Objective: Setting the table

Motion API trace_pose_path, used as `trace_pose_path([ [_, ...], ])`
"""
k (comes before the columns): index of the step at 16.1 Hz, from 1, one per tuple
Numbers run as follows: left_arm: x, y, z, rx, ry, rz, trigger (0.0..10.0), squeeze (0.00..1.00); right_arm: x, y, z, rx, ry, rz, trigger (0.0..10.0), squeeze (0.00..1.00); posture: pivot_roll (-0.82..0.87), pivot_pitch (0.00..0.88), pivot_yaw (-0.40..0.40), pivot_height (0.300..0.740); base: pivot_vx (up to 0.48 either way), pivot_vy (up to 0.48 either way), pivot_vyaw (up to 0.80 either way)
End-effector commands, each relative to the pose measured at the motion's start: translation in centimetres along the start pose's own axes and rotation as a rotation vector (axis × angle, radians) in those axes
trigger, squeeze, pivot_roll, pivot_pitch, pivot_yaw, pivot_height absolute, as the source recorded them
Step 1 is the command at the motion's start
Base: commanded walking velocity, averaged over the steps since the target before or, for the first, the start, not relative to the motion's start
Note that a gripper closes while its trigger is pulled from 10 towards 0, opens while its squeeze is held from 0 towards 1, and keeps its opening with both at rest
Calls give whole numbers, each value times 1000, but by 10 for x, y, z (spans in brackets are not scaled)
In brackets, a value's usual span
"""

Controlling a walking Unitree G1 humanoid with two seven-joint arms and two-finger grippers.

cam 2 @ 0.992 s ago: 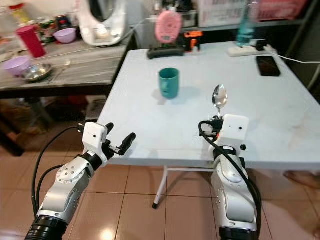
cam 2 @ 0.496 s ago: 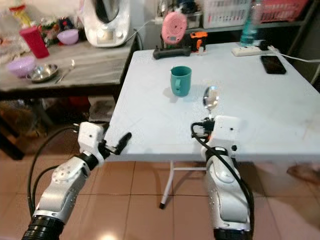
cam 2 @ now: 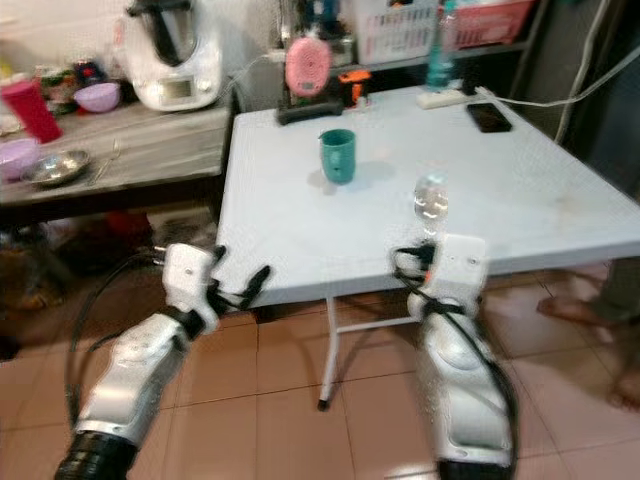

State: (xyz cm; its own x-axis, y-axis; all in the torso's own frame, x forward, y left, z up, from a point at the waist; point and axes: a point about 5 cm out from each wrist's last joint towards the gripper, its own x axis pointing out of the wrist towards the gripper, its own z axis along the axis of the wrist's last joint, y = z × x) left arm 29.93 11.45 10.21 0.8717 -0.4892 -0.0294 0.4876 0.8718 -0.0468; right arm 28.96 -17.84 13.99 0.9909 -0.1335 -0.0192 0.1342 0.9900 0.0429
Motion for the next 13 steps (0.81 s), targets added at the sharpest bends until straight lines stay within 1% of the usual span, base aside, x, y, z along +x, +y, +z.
trace_pose_path([
  [1, -2, 8, 3, 20, 2, 17, 10000, 0, -1, 8, 5, 21, -23, 22, 10000, 0, -278, 0, 118, 740, 0, 304, 0],
  [9, 0, 4, 3, 23, 3, 7, 10000, 0, -1, 7, 3, 31, -19, 18, 10000, 0, -280, 0, 123, 740, 0, 313, 0],
  [13, -1, 4, 2, 22, 4, 8, 10000, 0, -1, 7, 2, 33, -18, 24, 10000, 0, -274, 0, 118, 740, 0, 341, 0],
])
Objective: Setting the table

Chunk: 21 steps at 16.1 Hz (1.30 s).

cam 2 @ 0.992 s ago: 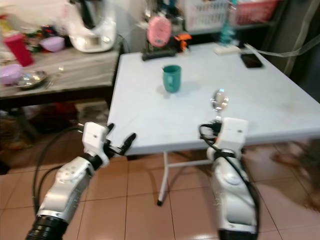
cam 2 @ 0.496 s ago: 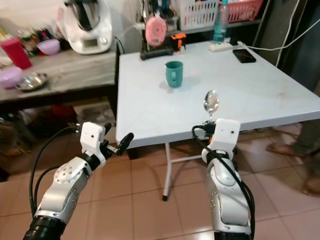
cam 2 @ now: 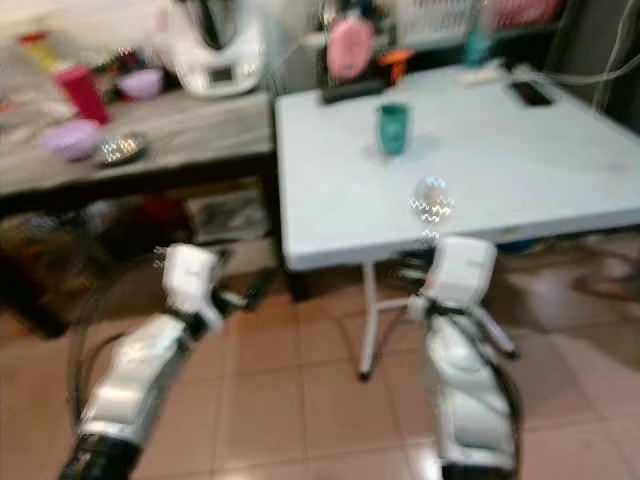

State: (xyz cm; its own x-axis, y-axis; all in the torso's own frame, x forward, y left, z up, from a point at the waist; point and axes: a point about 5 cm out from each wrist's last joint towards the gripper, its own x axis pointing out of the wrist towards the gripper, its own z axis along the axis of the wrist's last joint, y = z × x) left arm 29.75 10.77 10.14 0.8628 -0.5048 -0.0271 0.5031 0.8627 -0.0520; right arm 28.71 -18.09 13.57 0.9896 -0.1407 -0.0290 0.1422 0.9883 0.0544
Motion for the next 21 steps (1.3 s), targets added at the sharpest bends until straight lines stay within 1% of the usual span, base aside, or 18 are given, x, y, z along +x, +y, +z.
trace_pose_path([
  [1, -3, 10, 3, 28, 6, 27, 10000, 0, 1, 10, 6, 21, -28, 34, 10000, 0, -271, 0, 118, 740, 0, 368, 0],
  [6, -2, 8, 2, 28, 6, 28, 10000, 0, 0, 11, 6, 4, -33, 47, 10000, 0, -271, 0, 118, 740, 0, 367, 0],
  [13, -2, 5, 1, 26, 9, 21, 10000, 0, -1, 9, 5, 3, -31, 41, 10000, 0, -276, 0, 118, 740, 0, 365, 546],
  [16, -2, 4, 1, 27, 11, 21, 10000, 0, -1, 8, 5, 7, -31, 39, 10000, 0, -277, 0, 119, 740, 0, 356, 0],
  [18, -1, 4, 4, 22, -11, 22, 10000, 0, -1, 9, 5, 8, -31, 40, 10000, 0, -277, 0, 115, 740, 0, 0, 0],
  [21, -2, 2, 3, -4, -6, -15, 10000, 0, -1, 8, 6, 7, -33, 39, 10000, 0, -278, 0, 114, 740, 0, 0, 0],
])
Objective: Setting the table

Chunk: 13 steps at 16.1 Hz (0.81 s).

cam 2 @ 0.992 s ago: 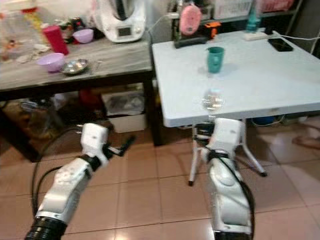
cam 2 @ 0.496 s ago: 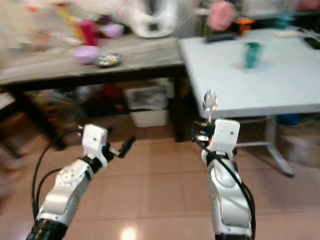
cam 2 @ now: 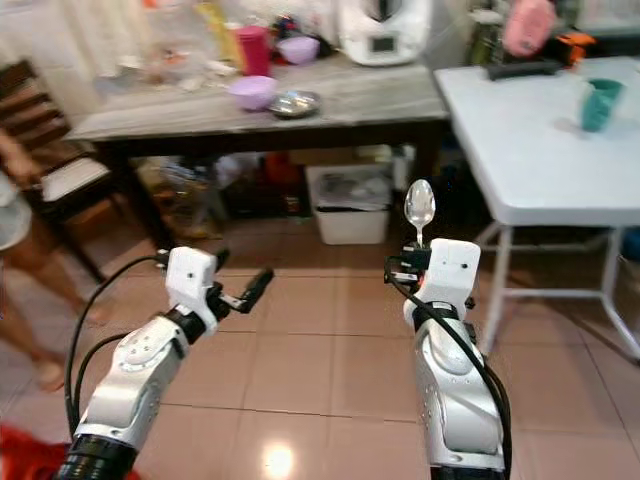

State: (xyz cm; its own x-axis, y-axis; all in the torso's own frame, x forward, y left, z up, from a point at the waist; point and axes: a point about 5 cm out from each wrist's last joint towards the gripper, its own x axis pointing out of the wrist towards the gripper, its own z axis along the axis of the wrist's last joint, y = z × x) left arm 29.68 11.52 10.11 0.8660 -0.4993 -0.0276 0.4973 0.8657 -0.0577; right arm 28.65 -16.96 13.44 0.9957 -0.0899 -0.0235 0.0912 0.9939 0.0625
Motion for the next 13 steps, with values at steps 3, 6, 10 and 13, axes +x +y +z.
trace_pose_path([
  [3, 1, -4, 2, -21, 5, -31, 10000, 0, 1, -3, 8, -9, -33, -10, 10000, 0, -281, 0, 113, 740, 111, 0, 0],
  [6, 2, -5, 1, -38, 8, -46, 10000, 0, 1, -3, 8, -11, -33, -10, 10000, 0, -282, 0, 114, 740, 333, 0, 0],
  [10, 2, -6, 1, -44, 11, -54, 10000, 0, 2, -3, 7, -13, -32, -8, 10000, 0, -281, 0, 115, 740, 334, 0, 0],
  [13, 2, -7, 1, -48, 15, -60, 10000, 0, 2, -3, 7, -12, -33, -8, 10000, 0, -281, 0, 115, 740, 337, 0, 0],
])
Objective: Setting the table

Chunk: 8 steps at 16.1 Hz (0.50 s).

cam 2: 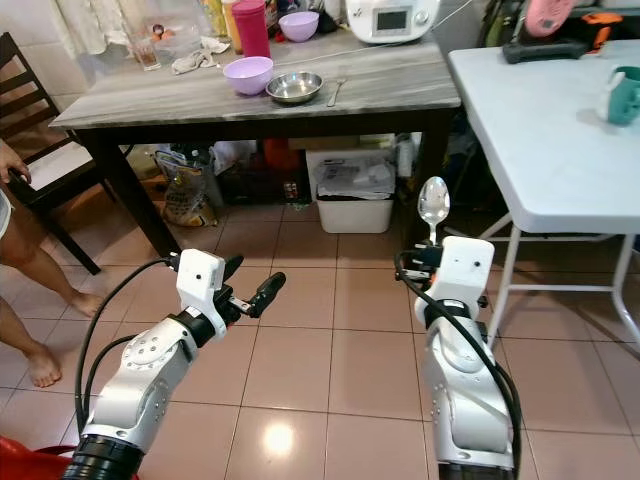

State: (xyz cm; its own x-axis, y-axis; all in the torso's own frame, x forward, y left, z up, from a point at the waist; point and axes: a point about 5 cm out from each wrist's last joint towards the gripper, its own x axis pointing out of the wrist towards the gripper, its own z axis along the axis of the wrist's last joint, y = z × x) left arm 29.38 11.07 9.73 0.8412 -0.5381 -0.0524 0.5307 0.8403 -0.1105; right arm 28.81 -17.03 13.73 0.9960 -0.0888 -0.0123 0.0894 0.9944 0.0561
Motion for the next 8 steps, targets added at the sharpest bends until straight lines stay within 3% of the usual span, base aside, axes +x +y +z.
trace_pose_path([
  [1, 2, -2, 5, 5, -13, -18, 10000, 0, 0, -3, 4, -5, -22, -11, 10000, 0, -283, 0, 118, 740, 337, 0, 0],
  [8, 3, -5, 4, 2, -7, -32, 10000, 0, -2, -4, 3, -13, -17, -15, 10000, 0, -289, 0, 118, 740, 335, 0, 0],
])
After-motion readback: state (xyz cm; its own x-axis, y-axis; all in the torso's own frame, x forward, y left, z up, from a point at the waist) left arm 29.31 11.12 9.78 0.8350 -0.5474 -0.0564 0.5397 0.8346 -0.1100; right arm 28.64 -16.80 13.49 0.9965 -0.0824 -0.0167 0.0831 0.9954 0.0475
